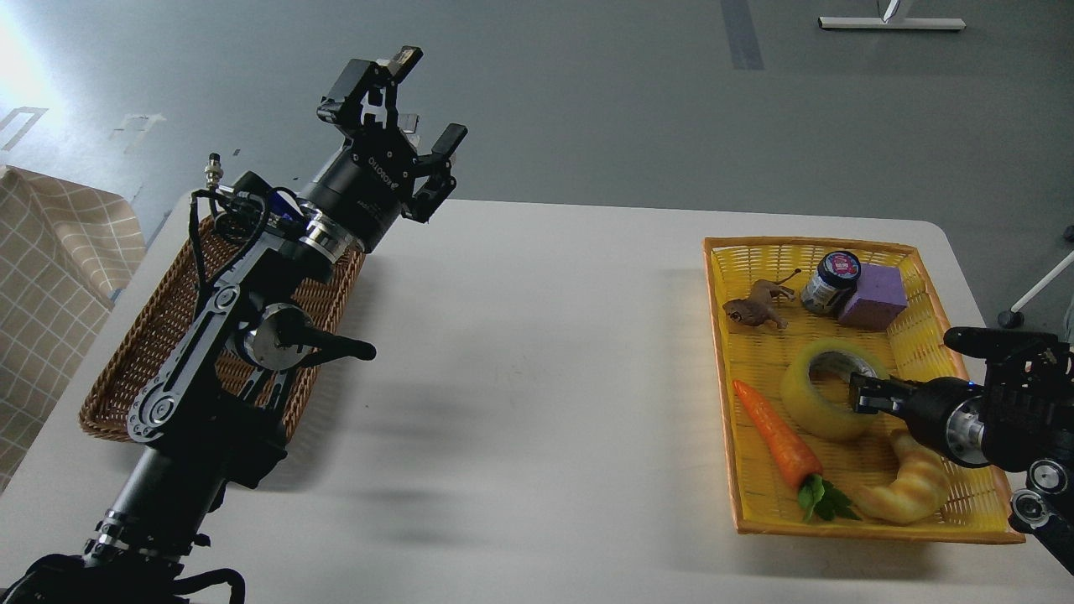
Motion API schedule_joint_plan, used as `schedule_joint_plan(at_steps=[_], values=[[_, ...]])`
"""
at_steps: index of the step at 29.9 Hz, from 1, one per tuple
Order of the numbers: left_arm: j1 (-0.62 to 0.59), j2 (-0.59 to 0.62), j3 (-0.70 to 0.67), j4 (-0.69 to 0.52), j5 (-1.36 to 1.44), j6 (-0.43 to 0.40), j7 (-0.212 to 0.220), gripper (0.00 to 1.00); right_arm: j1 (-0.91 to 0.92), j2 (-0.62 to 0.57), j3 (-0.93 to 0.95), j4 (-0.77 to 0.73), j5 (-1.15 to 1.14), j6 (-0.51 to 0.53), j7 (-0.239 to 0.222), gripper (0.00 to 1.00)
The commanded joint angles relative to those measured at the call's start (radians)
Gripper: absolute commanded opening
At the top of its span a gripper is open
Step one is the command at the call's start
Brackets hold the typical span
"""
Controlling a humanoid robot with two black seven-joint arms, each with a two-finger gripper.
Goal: Place and transfer tape with both arms
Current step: 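Close the right gripper on the clear tape roll, then lift the tape roll out of the tray with the right gripper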
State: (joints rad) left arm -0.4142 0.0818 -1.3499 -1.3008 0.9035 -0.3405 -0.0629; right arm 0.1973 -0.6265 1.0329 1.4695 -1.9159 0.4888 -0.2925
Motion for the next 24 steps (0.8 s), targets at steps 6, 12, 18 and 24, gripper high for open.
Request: schedule_joint_plan(at_steps=[6, 12, 18, 24], values=[[0.002, 0.001, -0.009, 0.000, 0.000, 0.000, 0.000, 0.98, -0.001, 0.002, 0.012, 0.002, 0.003, 0.000, 0.001, 0.33], [0.002, 0.001, -0.009, 0.000, 0.000, 0.000, 0.000, 0.98, -0.003, 0.004, 0.010, 0.002, 0.003, 0.000, 0.001, 0.28], [0.002, 0.001, -0.009, 0.000, 0.000, 0.000, 0.000, 0.98, -0.003, 0.004, 0.013, 0.003, 0.011, 0.000, 0.003, 0.26], [0.002, 0.001, -0.009, 0.000, 0.000, 0.000, 0.000, 0.98, -0.003, 0.007, 0.018, 0.008, 0.012, 0.000, 0.003, 0.21]])
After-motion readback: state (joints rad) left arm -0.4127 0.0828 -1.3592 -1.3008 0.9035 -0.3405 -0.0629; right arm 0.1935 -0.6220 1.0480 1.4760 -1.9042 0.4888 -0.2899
